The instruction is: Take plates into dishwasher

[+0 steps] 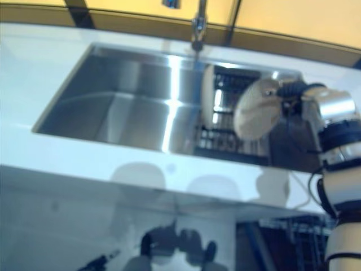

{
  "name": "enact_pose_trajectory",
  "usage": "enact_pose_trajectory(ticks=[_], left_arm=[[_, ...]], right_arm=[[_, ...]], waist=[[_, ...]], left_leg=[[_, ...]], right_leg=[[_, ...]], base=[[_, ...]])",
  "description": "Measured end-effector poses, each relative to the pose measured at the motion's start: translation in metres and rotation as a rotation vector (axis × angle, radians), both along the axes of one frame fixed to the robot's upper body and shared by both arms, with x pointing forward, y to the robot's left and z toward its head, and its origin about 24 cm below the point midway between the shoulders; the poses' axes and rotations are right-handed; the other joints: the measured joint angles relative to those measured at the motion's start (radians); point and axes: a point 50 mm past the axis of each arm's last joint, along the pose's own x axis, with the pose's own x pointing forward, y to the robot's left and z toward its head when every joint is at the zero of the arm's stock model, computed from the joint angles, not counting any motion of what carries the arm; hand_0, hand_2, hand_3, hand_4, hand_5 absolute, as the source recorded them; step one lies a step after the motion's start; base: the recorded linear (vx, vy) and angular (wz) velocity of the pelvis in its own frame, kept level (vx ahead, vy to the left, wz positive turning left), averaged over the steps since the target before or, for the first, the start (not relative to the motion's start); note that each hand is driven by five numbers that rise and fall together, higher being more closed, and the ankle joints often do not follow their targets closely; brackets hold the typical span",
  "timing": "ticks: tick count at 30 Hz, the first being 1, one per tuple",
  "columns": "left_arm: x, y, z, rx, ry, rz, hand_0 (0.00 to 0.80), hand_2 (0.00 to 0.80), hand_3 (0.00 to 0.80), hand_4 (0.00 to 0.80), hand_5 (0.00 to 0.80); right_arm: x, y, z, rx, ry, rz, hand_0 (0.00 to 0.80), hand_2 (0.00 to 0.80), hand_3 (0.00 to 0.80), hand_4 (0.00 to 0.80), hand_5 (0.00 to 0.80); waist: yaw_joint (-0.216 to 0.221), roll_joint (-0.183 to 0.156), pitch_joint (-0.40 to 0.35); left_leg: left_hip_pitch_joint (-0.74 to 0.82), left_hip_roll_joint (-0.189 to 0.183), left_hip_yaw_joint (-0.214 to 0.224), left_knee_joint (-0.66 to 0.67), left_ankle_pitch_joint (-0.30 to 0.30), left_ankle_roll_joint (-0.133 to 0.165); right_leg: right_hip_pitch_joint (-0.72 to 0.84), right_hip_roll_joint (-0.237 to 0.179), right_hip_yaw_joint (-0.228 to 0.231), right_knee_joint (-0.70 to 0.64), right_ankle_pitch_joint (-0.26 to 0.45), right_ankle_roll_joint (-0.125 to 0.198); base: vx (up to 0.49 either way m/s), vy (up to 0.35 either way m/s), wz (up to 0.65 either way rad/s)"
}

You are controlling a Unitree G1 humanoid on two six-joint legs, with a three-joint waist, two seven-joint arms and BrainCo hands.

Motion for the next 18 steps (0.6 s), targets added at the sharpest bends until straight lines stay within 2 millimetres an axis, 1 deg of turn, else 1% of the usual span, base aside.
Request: enact_pose_trajectory(ticks=[5, 11, 18], left_arm=[[0.0005, -0.0001, 0.0001, 0.0, -0.003, 0.0, 0.0, 0.0, 0.0, 0.0, 0.0], [0.0026, -0.0008, 0.0008, -0.002, -0.012, -0.004, 0.0, 0.0, 0.0, 0.0, 0.0], [0.003, -0.0024, 0.0005, -0.002, -0.009, -0.018, 0.0, 0.0, 0.0, 0.0, 0.0]], right_arm=[[-0.0003, -0.0029, -0.0077, -0.056, 0.06, -0.008, 0.8, 0.8, 0.8, 0.8, 0.8], [-0.0009, -0.0065, -0.0066, -0.118, 0.059, -0.042, 0.8, 0.8, 0.8, 0.8, 0.8], [-0.0012, -0.0077, -0.0042, -0.137, 0.038, -0.069, 0.8, 0.8, 0.8, 0.8, 0.8]], waist=[[0.0, 0.01, 0.006], [0.0, 0.009, 0.006], [-0.002, 0.007, 0.006]], left_leg=[[-0.001, 0.0, 0.0, 0.0, 0.0, 0.0], [0.0, 0.0, -0.001, 0.0, 0.0, 0.0], [0.002, 0.0, -0.002, 0.0, 0.0, 0.0]], right_leg=[[-0.001, 0.0, 0.0, 0.0, 0.0, 0.0], [0.002, 0.0, -0.001, 0.0, 0.0, 0.0], [0.005, 0.0, -0.002, 0.0, 0.0, 0.0]], base=[[0.0, 0.0, 0.0], [0.0, 0.0, 0.0], [0.005, -0.001, 0.0]])
